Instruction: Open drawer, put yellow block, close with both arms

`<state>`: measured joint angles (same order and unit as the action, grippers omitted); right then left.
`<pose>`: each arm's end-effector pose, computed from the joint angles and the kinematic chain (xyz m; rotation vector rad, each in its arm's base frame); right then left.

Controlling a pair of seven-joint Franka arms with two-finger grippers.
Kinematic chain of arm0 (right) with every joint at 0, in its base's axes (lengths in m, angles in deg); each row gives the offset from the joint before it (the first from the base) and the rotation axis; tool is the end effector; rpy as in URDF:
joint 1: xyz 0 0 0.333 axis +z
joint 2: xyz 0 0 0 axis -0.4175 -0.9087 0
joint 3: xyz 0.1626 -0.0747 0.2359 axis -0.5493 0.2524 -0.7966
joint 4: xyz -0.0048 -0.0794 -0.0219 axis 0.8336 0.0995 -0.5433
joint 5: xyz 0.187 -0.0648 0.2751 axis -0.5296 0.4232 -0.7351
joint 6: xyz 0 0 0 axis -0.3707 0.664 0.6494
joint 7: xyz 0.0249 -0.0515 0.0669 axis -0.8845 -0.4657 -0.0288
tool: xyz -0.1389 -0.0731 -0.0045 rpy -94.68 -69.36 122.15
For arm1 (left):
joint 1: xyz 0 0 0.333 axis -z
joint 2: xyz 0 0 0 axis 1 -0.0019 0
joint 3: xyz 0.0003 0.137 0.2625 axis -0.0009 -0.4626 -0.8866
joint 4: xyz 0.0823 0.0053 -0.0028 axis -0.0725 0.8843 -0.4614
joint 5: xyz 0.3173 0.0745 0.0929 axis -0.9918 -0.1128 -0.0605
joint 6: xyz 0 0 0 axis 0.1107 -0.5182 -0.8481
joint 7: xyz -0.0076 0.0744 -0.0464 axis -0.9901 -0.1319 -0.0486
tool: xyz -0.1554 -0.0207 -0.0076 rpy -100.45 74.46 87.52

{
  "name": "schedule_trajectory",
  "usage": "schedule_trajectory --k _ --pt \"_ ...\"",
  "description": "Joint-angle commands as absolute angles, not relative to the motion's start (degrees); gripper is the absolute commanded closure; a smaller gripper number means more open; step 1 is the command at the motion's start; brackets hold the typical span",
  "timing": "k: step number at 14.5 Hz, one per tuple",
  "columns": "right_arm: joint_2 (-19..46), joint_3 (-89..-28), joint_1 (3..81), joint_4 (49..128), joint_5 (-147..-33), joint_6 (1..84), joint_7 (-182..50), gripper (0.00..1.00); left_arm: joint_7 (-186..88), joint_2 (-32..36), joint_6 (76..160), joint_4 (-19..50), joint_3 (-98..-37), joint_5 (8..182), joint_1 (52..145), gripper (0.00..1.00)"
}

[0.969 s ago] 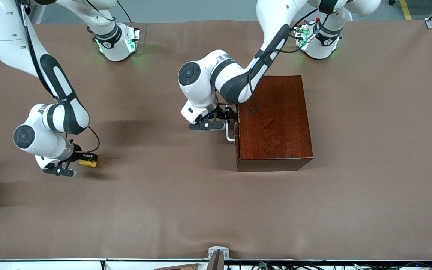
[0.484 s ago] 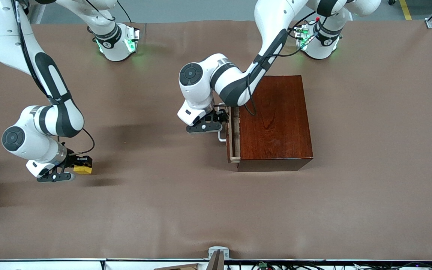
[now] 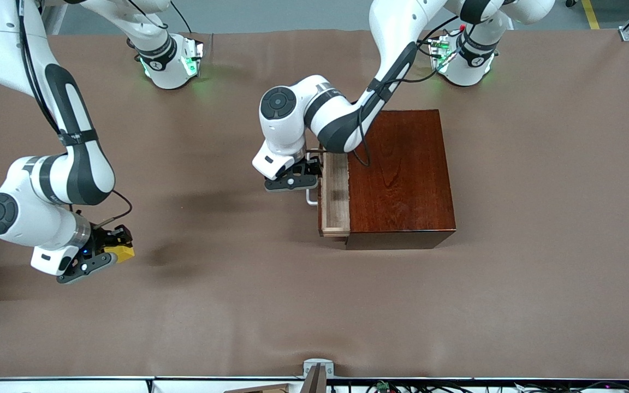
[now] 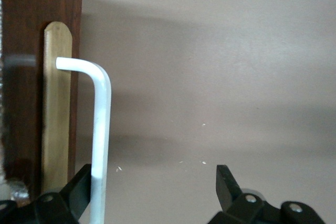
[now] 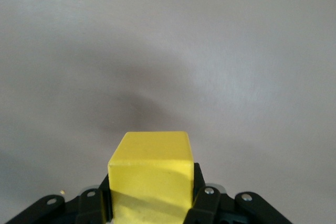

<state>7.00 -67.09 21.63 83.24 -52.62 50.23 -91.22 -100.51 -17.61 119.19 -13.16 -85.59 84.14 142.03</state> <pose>0.6252 -0.0037 0.2748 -3.0157 -0.8141 0.0107 0.4266 -0.5467 0.2603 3.1222 0.1292 0.0602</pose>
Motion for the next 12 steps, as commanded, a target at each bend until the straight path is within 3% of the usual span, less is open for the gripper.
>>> schedule_trajectory --k 1,12 --pt "7.0 -67.0 22.0 82.1 -48.0 49.4 -97.5 1.0 -102.0 -18.7 120.8 -15.0 -85.6 85.4 143.1 0.0" --pt "7.1 -67.2 23.3 80.9 -47.5 49.4 -126.7 1.0 -101.6 -19.7 128.5 -15.0 -84.3 87.8 143.1 0.0"
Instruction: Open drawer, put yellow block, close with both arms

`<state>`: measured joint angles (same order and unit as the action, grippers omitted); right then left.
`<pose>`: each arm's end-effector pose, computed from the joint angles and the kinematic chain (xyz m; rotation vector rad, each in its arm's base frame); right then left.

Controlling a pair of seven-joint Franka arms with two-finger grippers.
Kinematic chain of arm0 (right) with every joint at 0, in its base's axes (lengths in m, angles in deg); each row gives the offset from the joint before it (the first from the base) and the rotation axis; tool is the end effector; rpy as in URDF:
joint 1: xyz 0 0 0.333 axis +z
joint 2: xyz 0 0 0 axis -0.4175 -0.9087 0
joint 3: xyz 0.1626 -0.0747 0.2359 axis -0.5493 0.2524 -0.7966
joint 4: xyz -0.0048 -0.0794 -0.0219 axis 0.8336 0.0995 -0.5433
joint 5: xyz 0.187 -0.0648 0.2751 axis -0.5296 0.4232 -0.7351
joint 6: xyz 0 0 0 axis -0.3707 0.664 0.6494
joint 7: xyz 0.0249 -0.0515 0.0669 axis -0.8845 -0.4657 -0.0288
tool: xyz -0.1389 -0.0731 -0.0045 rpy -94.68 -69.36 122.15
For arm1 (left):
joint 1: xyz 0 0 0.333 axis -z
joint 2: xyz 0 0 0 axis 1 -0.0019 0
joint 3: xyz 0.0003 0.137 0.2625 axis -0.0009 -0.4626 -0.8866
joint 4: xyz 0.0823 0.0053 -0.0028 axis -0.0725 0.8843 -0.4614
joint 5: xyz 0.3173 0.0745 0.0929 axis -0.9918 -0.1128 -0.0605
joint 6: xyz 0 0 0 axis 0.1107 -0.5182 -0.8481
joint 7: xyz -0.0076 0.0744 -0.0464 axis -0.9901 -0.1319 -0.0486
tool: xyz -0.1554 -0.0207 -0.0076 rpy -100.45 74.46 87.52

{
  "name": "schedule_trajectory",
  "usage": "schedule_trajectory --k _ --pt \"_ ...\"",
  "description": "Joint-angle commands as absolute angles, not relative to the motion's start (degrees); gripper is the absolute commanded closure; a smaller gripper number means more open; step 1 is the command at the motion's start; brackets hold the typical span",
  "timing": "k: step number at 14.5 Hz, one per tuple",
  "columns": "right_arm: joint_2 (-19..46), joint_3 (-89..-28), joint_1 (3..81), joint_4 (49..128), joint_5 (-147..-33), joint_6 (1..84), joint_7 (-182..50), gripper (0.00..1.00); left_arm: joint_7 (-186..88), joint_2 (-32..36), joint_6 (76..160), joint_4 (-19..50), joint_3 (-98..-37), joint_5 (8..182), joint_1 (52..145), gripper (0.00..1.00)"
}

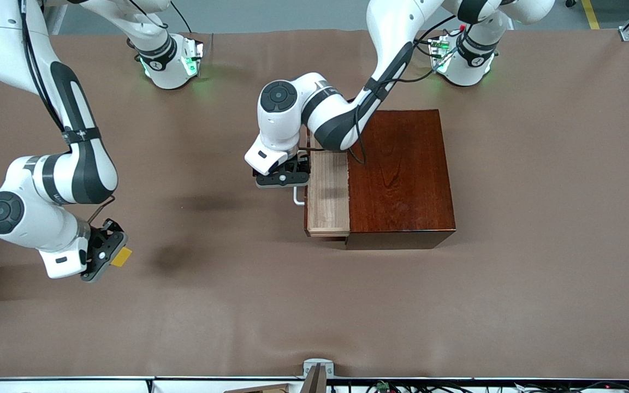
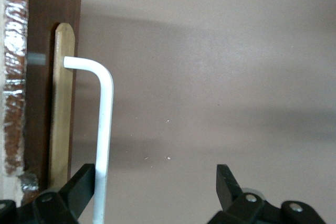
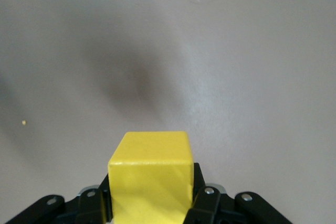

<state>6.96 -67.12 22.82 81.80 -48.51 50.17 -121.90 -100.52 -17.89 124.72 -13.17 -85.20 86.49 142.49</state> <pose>0.6319 0.0035 0.2846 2.6216 1.6481 -0.0176 0.4247 -0.5659 0.2667 3.0221 0.1356 0.0860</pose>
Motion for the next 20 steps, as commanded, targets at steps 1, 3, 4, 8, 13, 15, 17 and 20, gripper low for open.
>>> schedule_trajectory --k 1,3,4,8,13,15,17,20 --pt "7.1 -67.3 23.4 80.9 -47.5 49.4 -129.1 1.0 -101.5 -19.7 128.5 -14.9 -84.0 87.8 143.1 0.0" --pt "7.3 -67.7 23.6 80.8 -47.5 49.4 -133.0 1.0 -101.4 -19.7 129.1 -15.0 -83.4 87.8 143.1 0.0" --pt "7.4 -67.7 23.7 80.8 -47.5 49.4 -135.2 1.0 -101.4 -19.7 129.8 -15.0 -83.3 87.8 143.1 0.0" --pt "8.5 -67.8 24.4 80.8 -47.7 49.2 -141.2 1.0 -101.6 -19.8 134.4 -15.0 -82.6 87.9 143.1 0.0" --pt "11.4 -68.6 24.6 80.8 -47.7 44.8 -143.9 1.0 -101.9 -19.6 137.0 -15.0 -81.7 90.4 143.0 0.0" --pt "12.3 -69.3 24.6 80.8 -47.8 42.6 -144.1 1.0 -102.0 -18.9 136.3 -15.0 -81.8 90.8 142.6 0.0" --pt "13.0 -69.8 24.6 80.8 -47.8 41.3 -144.4 1.0 -102.1 -16.8 131.9 -15.0 -82.3 90.7 141.1 0.0" --pt "13.9 -71.3 24.5 80.8 -47.9 40.2 -144.4 1.0 -101.8 -8.9 121.0 -14.5 -84.1 90.1 136.6 0.0"
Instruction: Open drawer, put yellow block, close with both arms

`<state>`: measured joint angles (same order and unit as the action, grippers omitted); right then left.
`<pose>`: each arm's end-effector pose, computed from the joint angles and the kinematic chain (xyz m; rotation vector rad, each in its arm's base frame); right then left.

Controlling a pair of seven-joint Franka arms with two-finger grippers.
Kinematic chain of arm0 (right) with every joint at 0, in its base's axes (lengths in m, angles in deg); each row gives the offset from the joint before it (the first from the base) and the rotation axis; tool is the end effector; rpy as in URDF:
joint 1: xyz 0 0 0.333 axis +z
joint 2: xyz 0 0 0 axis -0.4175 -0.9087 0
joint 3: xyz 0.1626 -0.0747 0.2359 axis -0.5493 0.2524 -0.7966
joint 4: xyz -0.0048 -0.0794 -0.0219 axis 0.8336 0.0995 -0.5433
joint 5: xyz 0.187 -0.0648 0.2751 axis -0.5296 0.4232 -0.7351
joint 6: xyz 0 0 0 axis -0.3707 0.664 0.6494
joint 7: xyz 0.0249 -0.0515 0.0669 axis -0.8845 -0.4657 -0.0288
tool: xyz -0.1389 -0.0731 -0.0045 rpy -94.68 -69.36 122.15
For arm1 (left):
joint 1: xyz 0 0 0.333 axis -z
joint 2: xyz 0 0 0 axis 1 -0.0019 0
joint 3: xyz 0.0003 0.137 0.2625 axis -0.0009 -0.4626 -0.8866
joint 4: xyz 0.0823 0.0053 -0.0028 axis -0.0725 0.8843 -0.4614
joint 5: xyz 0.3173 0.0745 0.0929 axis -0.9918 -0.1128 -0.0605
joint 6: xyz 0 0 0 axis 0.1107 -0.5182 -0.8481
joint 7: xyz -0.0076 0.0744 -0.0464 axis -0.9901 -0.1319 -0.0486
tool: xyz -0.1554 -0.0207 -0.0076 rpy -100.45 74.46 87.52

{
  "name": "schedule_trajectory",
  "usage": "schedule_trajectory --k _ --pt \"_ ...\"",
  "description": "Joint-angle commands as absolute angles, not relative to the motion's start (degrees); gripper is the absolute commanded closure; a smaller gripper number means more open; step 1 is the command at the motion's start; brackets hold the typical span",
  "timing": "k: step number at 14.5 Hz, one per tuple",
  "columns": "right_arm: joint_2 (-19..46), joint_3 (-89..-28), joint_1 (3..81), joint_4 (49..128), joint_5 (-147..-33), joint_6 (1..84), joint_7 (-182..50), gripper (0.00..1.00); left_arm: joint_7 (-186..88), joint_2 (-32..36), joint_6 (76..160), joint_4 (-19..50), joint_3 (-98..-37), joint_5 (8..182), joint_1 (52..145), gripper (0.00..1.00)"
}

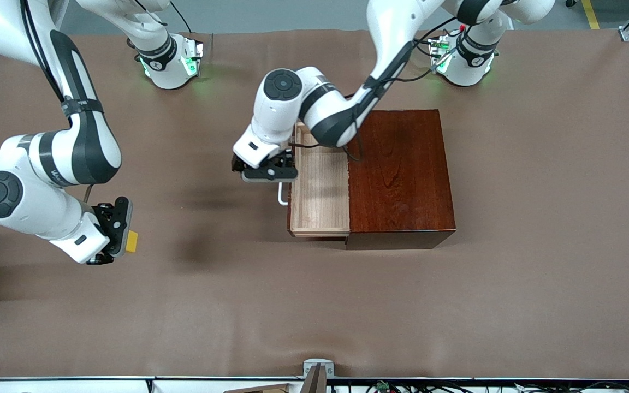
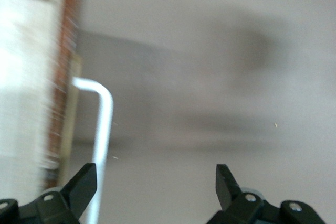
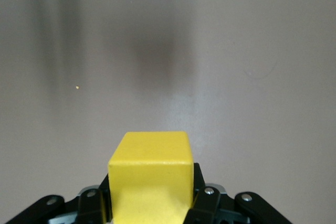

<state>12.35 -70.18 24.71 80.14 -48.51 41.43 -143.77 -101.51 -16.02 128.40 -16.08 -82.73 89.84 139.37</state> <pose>0.6147 0.0512 0.3429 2.2017 2.2179 -0.0502 0.4468 -0.5741 0.3214 2.8478 0.2331 0.1083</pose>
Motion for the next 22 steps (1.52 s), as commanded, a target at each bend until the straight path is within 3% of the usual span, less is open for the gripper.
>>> schedule_trajectory --k 1,6,8,16,22 --pt "14.2 -71.3 24.7 80.8 -48.0 40.1 -144.4 1.0 -101.5 -6.1 118.1 -14.1 -84.8 89.8 135.9 0.0" --pt "14.5 -73.3 26.2 80.7 -51.3 38.8 -143.3 1.0 -100.4 4.1 98.5 -12.3 -86.8 86.6 128.0 0.0" --pt "14.4 -73.2 28.6 79.9 -52.1 38.8 -140.7 1.0 -97.8 7.5 95.3 -11.5 -86.6 86.7 123.4 0.0" --pt "13.8 -73.0 43.6 75.6 -52.1 38.8 -122.8 1.0 -77.0 20.4 91.9 0.7 -86.4 87.3 106.7 0.0" --pt "11.9 -73.0 52.8 72.5 -51.9 38.8 -109.4 1.0 -52.7 23.2 92.5 3.7 -86.9 86.9 96.6 0.0"
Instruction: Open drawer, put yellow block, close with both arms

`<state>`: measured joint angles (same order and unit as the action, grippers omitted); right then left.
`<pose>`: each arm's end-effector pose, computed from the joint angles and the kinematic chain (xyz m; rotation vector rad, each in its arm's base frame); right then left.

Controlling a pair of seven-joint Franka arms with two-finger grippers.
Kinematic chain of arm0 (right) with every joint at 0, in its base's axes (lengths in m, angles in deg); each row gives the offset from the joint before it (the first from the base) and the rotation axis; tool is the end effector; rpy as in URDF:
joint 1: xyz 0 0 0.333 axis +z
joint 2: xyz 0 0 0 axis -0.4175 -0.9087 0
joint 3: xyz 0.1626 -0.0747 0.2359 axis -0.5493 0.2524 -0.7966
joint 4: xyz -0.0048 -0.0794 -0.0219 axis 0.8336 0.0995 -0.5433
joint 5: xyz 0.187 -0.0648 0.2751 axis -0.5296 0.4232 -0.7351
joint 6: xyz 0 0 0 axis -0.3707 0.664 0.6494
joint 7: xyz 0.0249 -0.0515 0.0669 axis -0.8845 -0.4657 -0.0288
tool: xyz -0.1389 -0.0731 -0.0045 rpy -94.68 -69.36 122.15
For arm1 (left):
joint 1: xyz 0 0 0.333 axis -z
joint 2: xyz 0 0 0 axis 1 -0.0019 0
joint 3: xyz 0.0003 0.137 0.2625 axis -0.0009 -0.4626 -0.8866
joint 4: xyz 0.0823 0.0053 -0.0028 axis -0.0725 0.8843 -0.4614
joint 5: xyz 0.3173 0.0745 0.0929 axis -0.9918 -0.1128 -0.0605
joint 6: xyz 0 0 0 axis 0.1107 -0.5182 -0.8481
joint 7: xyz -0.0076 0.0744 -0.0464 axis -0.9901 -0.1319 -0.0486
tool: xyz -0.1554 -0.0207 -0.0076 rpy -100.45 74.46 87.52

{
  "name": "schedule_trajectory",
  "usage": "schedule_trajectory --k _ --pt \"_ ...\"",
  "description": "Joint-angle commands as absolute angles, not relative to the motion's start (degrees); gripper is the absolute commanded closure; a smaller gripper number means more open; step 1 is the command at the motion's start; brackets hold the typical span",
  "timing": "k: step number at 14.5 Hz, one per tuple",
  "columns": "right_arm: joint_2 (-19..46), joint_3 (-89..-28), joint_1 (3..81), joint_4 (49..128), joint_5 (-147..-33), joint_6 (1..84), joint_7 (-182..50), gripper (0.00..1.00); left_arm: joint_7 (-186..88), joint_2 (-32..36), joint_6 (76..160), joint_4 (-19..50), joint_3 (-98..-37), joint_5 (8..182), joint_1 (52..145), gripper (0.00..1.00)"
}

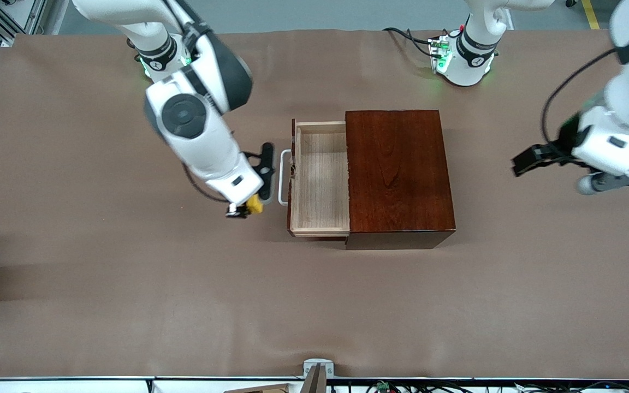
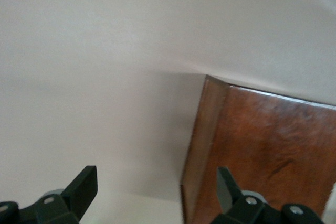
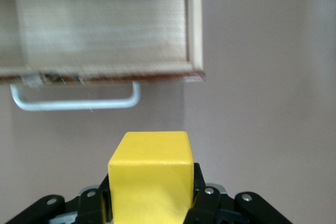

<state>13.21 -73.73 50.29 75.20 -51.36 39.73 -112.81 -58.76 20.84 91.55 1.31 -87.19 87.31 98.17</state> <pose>0.5227 0.3500 0.3880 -2.2614 -2.1411 -0.0993 0.5269 -0.0682 0.5297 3.1122 0.2484 -0.0516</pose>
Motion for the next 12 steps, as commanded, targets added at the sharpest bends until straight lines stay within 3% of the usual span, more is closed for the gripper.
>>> schedule_trajectory --k 1,7,12 --pt "10.9 -73.0 53.8 71.6 -51.9 38.8 -108.9 1.0 -50.2 23.3 92.5 3.8 -86.9 86.9 95.9 0.0" --pt "6.5 -73.0 58.5 68.4 -51.8 38.8 -104.7 1.0 -44.8 27.7 96.5 9.6 -87.6 86.5 95.8 0.0" --pt "0.6 -73.0 61.8 62.3 -51.1 39.4 -109.5 1.0 -44.3 27.9 96.7 9.7 -87.9 86.5 95.9 0.0"
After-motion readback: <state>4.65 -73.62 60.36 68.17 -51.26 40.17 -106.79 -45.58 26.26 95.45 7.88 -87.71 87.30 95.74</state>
